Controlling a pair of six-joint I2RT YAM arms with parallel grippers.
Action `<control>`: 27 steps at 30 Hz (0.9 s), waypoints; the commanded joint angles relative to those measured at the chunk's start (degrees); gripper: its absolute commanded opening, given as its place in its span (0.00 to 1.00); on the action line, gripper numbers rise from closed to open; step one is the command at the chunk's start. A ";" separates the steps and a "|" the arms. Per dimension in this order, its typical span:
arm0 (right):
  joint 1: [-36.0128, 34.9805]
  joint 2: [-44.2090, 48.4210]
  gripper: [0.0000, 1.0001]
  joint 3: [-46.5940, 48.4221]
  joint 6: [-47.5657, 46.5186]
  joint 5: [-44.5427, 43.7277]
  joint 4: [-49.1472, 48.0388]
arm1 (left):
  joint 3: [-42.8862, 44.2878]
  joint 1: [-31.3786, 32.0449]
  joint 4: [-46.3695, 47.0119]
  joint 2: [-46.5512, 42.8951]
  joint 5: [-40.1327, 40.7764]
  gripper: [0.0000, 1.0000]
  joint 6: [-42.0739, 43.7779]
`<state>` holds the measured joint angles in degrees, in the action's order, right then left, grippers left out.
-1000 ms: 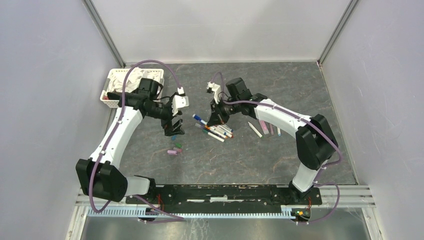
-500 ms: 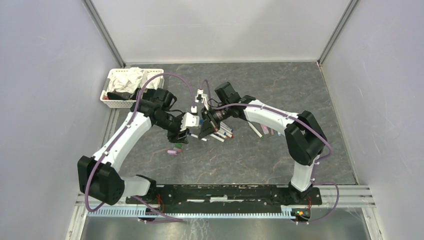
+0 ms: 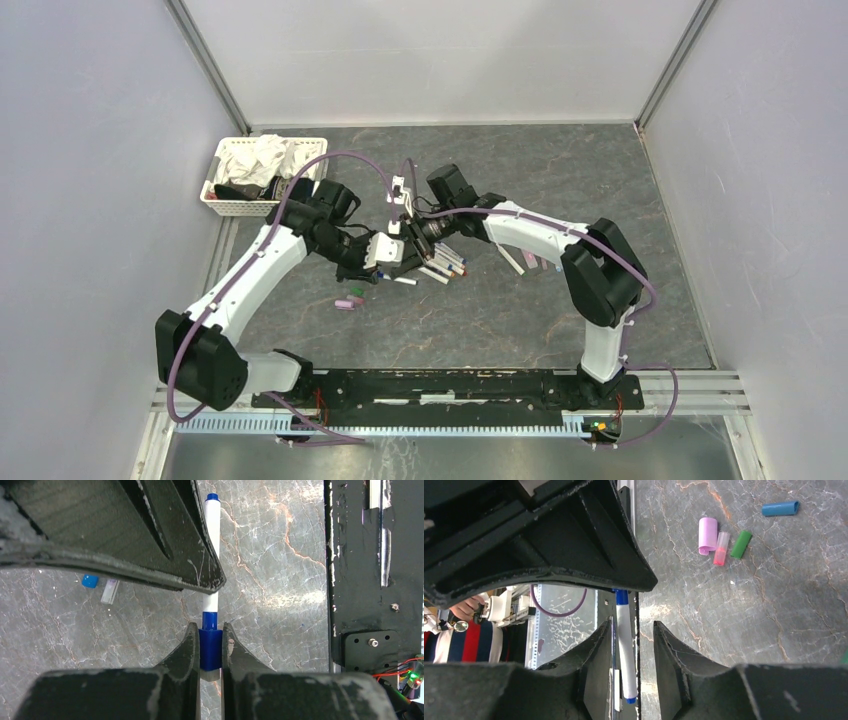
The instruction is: Open the pen caps
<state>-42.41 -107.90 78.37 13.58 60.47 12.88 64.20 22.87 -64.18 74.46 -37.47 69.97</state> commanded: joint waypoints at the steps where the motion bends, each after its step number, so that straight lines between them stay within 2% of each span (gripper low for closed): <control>1: -0.92 -1.46 0.41 0.07 2.28 1.91 -4.89 | 1.74 0.59 0.20 0.24 -1.15 0.02 -0.29; 5: -1.21 -2.12 0.40 -0.03 1.56 2.65 -4.47 | 2.60 0.55 0.20 0.63 -1.19 0.02 -0.78; 8: -1.28 -1.52 0.34 -0.57 -1.33 2.90 -1.84 | 3.30 0.57 0.22 1.22 -0.72 0.02 -0.75; 12: -1.01 0.26 0.00 -1.98 -7.03 1.32 3.79 | 4.13 0.57 0.29 2.45 1.49 0.02 -0.91; 18: 2.67 5.46 0.00 -7.50 -12.08 -4.15 8.30 | 4.53 -0.43 0.31 3.71 7.62 0.02 -0.49; 21: 5.29 8.71 0.00 -11.19 -13.05 -7.15 9.12 | 4.60 -3.01 -0.20 4.06 9.92 0.02 1.74; 27: 8.07 12.00 0.00 -12.64 -15.45 -13.06 12.32 | 4.79 -9.25 0.64 4.75 12.39 0.02 5.13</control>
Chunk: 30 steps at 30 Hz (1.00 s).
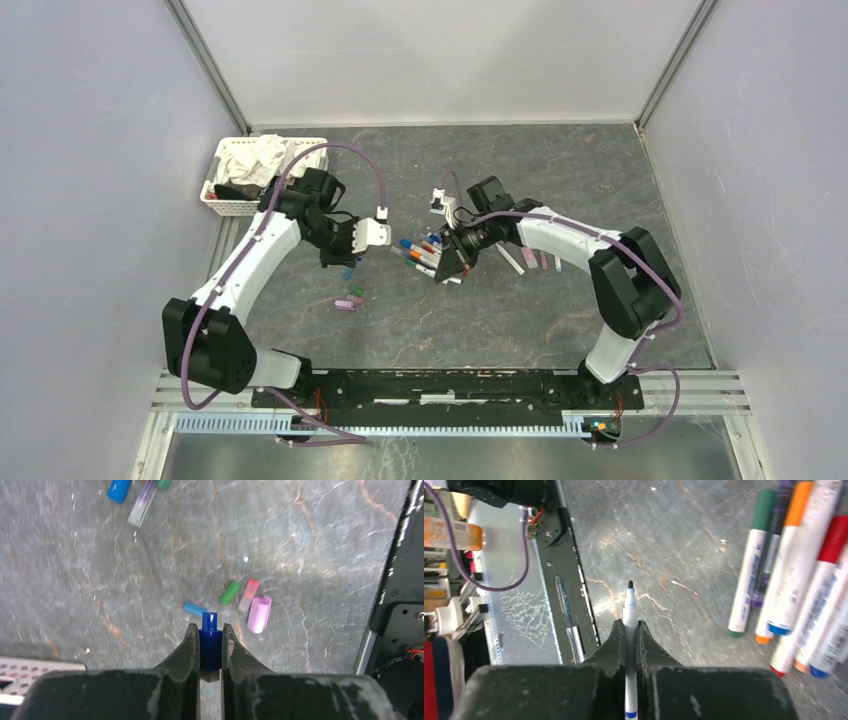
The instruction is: Open the pen caps
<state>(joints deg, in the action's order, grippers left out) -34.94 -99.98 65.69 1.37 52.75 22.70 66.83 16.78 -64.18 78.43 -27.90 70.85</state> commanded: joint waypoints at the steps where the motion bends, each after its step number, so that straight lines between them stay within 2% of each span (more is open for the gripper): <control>1: 1.14 4.53 0.00 0.23 -3.11 -7.40 2.74 | 1.94 -3.69 1.17 0.94 2.73 0.02 4.18; 3: 3.53 5.35 0.00 0.86 -2.14 -14.78 3.03 | 0.22 -3.85 3.75 1.01 2.77 0.02 2.39; 9: 13.23 8.37 0.00 -1.67 5.07 -46.67 -0.06 | -6.79 -3.86 12.71 3.03 2.10 0.05 -4.44; 13: 16.93 9.51 0.00 -5.71 6.87 -56.01 -3.79 | -9.79 -3.86 17.05 5.31 1.82 0.10 -8.23; 20: 19.94 7.60 0.00 -10.05 8.06 -61.12 -7.79 | -12.33 -3.86 21.65 9.45 1.98 0.17 -12.01; 25: 20.56 6.55 0.00 -12.22 8.81 -63.34 -9.00 | -13.39 -3.85 23.00 10.51 2.53 0.29 -12.59; 28: 20.63 5.94 0.10 -13.04 8.84 -62.37 -9.71 | -13.10 -3.86 23.04 10.69 2.21 0.39 -13.11; 30: 20.64 5.11 0.15 -12.79 8.83 -61.61 -9.31 | -12.60 -3.86 22.66 10.45 1.89 0.42 -13.48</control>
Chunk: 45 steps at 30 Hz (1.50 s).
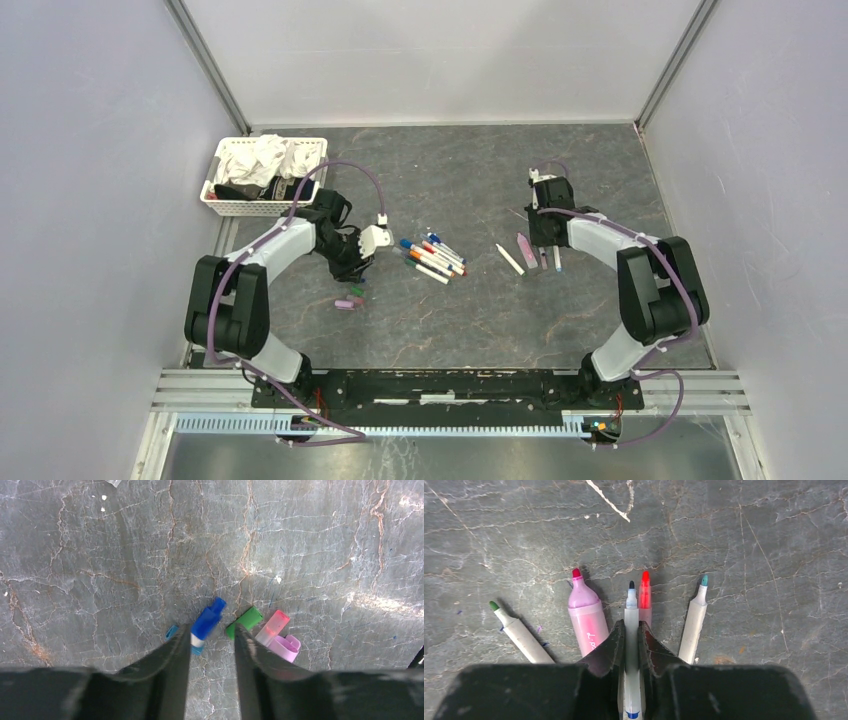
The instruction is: Open the pen caps
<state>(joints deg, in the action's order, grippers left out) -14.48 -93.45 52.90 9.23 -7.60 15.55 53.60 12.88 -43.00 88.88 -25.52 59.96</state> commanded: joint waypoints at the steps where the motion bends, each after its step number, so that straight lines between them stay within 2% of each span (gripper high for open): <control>1: 0.22 -1.80 0.19 0.16 1.03 -0.69 -2.14 | 1.04 0.04 0.98 -0.16 -0.83 0.48 -2.63; 3: 0.23 -2.04 0.22 0.20 0.99 -0.19 -2.15 | 2.11 0.04 -0.34 -0.57 -1.75 0.53 -2.90; 4: 0.22 -2.00 0.23 0.23 0.99 -0.15 -2.10 | 2.69 0.04 -1.07 -0.86 -2.55 0.58 -3.07; 5: 0.23 -1.93 0.24 0.31 0.98 -0.14 -1.99 | 3.33 0.04 -1.99 -1.13 -2.97 0.68 -3.10; 8: 0.21 -1.27 0.33 0.44 0.81 -0.16 -1.66 | 5.55 0.04 -3.81 -2.67 -4.26 0.73 -3.92; 9: 0.15 -0.94 0.33 0.52 0.82 -0.27 -1.48 | 6.47 0.04 -4.38 -3.13 -4.54 0.95 -4.20; 10: 0.20 -0.55 0.34 0.62 0.95 -0.52 -1.30 | 7.50 0.04 -5.12 -3.64 -4.60 0.99 -4.59; 14: -0.19 3.43 0.36 0.03 1.61 -0.35 -3.06 | 14.16 0.04 -8.54 -5.27 -4.14 1.00 -7.65; 18: -3.10 5.50 0.39 1.71 -1.14 4.16 -5.32 | 22.99 0.04 -13.18 -6.98 -2.45 1.00 -10.70; 21: -7.02 3.65 0.40 5.03 -4.82 9.65 -5.51 | 28.98 0.04 -13.67 -8.70 0.13 1.00 -13.57; 25: -13.23 -2.03 0.40 10.87 -8.75 11.97 -3.45 | 26.47 -0.13 -7.53 -12.65 6.65 1.00 -20.47; 29: -18.23 -8.21 0.40 16.17 -11.32 14.72 -2.58 | 24.81 -0.45 -9.69 -12.16 7.38 1.00 -19.66; 32: -19.94 -11.97 0.40 19.01 -11.43 15.12 -2.29 | 25.71 -0.74 -12.64 -11.32 5.42 1.00 -19.48; 37: -20.85 -17.13 0.37 22.23 -11.69 14.52 -1.40 | 23.64 -0.76 -11.70 -14.73 2.51 1.00 -18.86; 45: -22.20 -19.91 0.36 21.24 -12.39 12.46 -0.66 | 23.14 -0.76 -12.46 -13.97 2.59 1.00 -18.46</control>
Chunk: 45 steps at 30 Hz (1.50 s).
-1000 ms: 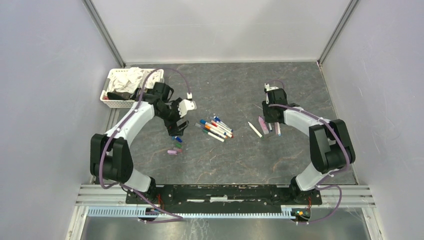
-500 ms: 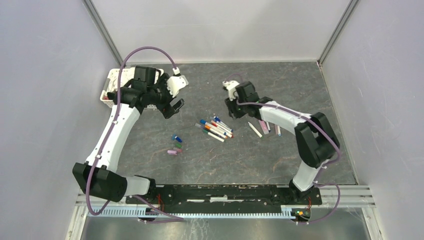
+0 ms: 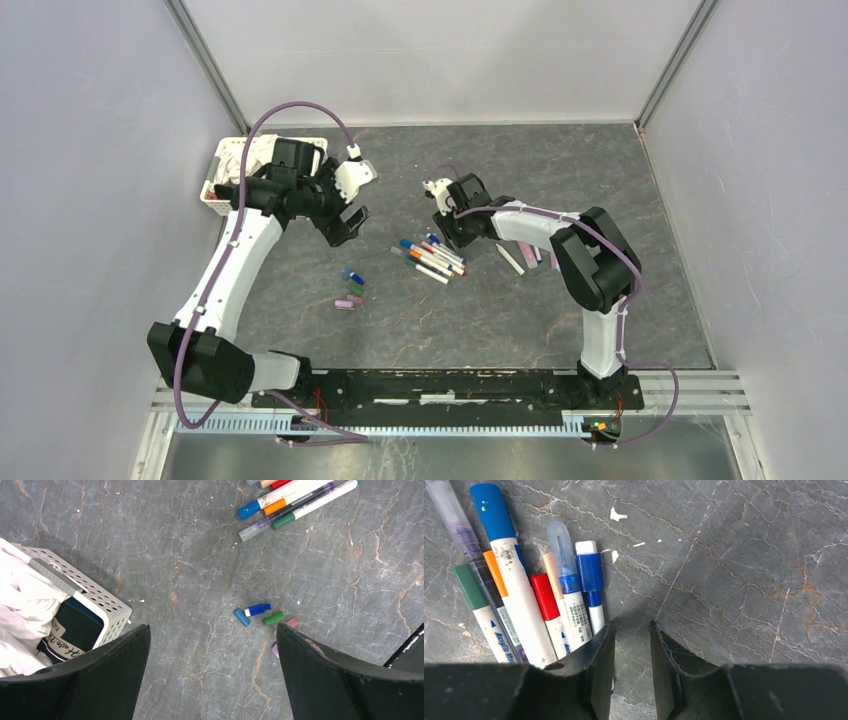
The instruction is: Open the pen caps
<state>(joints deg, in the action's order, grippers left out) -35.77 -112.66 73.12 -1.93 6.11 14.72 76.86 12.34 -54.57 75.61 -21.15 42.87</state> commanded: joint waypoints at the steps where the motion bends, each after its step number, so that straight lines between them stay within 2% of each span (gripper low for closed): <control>1: -0.93 -0.85 0.36 0.81 -1.23 -1.21 0.32 | -0.13 -0.21 -1.03 -0.53 -1.96 1.00 -1.39; 5: -1.40 0.27 0.38 -1.16 -1.22 -2.83 -0.09 | 0.07 -0.21 -1.02 0.01 -2.82 1.00 -1.43; 9: -1.57 5.32 0.42 -4.58 -0.31 -4.04 -3.47 | -0.02 -0.21 -1.00 0.69 -2.72 1.00 -1.43; 13: -2.11 7.24 0.42 -3.68 -0.24 -2.93 -3.04 | -0.13 -0.21 -1.01 1.10 -2.91 1.00 -1.39; 34: -4.63 0.03 0.38 -2.41 -0.85 -5.76 -0.44 | -1.18 -0.21 -1.13 0.95 -2.61 1.00 -0.39; 40: -4.16 0.52 0.24 -3.12 -1.36 -8.41 -0.37 | -2.15 -0.21 -1.49 1.03 -3.25 1.00 0.06; 45: -3.65 4.83 0.00 -3.43 -1.41 -8.24 -0.96 | -4.50 -0.21 -1.49 0.09 -6.39 1.00 1.56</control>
<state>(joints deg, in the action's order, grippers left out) -40.56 -110.65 69.73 -2.42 1.56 13.08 74.02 12.34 -55.64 76.49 -23.42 42.92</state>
